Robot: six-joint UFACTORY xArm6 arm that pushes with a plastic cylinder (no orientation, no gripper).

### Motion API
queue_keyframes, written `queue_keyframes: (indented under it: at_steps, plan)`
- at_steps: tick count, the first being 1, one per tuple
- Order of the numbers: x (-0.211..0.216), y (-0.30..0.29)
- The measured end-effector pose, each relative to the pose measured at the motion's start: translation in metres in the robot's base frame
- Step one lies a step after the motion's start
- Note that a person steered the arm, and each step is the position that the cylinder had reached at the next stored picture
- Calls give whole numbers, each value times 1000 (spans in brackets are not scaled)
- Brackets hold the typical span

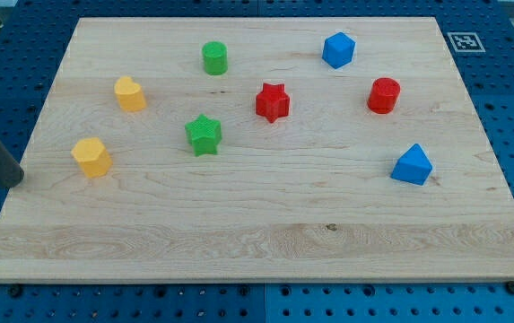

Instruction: Push yellow heart closer to the yellow hexagon

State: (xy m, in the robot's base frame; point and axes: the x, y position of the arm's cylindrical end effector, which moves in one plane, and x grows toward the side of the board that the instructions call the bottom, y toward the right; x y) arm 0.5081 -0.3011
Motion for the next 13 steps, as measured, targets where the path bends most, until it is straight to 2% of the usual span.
queue_keyframes:
  at_steps: [5,7,8,9,10,11,12,13]
  plan:
    - [3,11]
    - [-23,-1]
    - [22,7]
    - [35,86]
    - [-62,11]
    - [-107,4]
    - [-150,37]
    - [-210,30]
